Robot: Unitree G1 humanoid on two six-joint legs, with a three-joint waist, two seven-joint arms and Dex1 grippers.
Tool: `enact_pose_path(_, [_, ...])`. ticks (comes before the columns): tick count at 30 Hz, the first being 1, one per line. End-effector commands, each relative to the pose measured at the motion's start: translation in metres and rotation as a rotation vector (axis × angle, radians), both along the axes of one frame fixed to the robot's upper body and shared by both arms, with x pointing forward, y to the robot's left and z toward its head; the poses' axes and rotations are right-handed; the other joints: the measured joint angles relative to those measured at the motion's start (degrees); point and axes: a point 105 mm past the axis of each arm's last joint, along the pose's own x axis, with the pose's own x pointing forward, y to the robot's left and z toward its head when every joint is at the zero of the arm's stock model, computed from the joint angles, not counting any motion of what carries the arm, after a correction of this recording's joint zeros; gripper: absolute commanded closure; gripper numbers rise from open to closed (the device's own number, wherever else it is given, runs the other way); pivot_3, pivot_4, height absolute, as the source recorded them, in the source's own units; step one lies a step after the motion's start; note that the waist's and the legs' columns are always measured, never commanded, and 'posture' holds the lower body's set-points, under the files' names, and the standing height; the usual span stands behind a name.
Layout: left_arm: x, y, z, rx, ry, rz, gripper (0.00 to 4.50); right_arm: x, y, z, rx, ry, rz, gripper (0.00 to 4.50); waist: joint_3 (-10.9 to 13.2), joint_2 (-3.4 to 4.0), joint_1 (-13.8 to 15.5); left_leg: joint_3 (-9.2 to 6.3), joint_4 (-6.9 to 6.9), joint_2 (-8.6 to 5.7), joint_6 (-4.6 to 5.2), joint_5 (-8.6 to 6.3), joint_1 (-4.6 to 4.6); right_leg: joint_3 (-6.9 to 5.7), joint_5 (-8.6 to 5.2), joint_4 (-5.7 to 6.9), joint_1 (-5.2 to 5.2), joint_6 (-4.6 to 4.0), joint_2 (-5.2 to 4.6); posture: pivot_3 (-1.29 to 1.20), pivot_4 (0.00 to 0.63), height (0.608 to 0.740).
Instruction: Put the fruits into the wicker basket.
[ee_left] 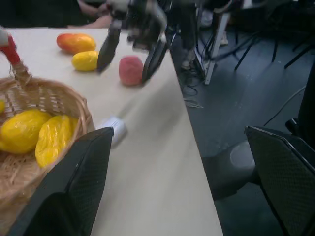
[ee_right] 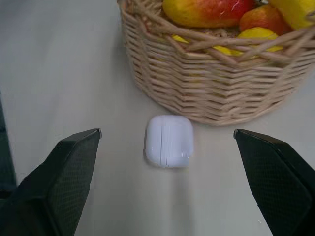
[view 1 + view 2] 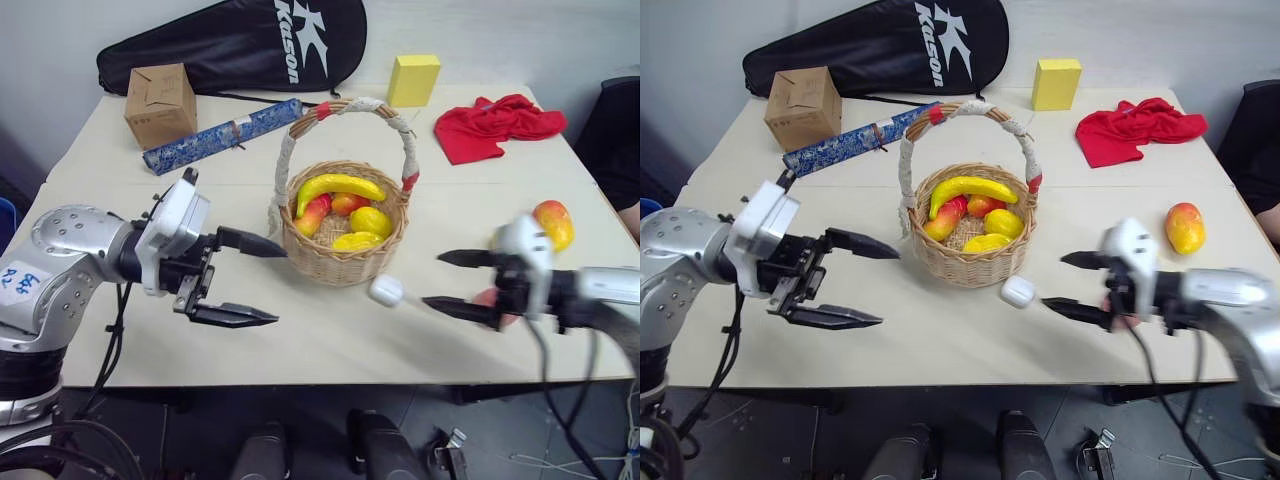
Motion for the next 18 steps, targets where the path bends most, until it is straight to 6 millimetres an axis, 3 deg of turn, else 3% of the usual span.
enact_pose_path(1, [0.000, -0.003, 0.009, -0.027, -0.013, -0.015, 0.00, 0.015, 0.011, -0.015, -0.039, -0.006, -0.037, 0.05, 0.0, 0.00, -0.1, 0.01, 0.13, 0.00, -0.01, 0.00, -0.08, 0.01, 0.00, 0.08, -0.05, 0.00, 0.01, 0.00, 0.150, 0.740])
enact_pose_path(6, [0.005, -0.004, 0.007, -0.029, -0.027, 0.004, 0.00, 0.024, 0.034, -0.044, -0.055, 0.033, -0.039, 0.05, 0.0, -0.01, -0.2, -0.02, 0.51, 0.02, 0.15, -0.08, -0.36, -0.03, 0.00, 0.28, -0.23, 0.01, 0.02, 0.00, 0.150, 0.740])
enact_pose_path(12, [0.010, -0.006, 0.012, -0.050, -0.033, 0.008, 0.00, 0.041, 0.041, -0.066, -0.085, 0.045, -0.094, 0.05, 0.0, -0.01, -0.2, -0.02, 0.57, 0.00, 0.18, -0.05, -0.29, -0.03, 0.02, 0.47, -0.22, 0.05, 0.04, 0.00, 0.150, 0.740])
enact_pose_path(15, [0.012, -0.008, 0.011, -0.050, -0.038, -0.002, 0.00, 0.039, 0.044, -0.068, -0.058, 0.058, -0.087, 0.66, 0.0, -0.01, -0.2, -0.02, 0.57, 0.01, 0.17, -0.05, -0.29, -0.02, 0.03, 0.49, -0.22, 0.05, 0.07, 0.00, 0.150, 0.740])
enact_pose_path(18, [0.014, -0.010, 0.011, -0.059, -0.045, -0.008, 0.00, 0.034, 0.041, -0.068, -0.054, 0.056, -0.080, 1.63, 0.0, -0.01, -0.2, -0.02, 0.56, 0.02, 0.17, -0.05, -0.29, -0.02, 0.03, 0.50, -0.23, 0.05, 0.08, 0.00, 0.150, 0.740])
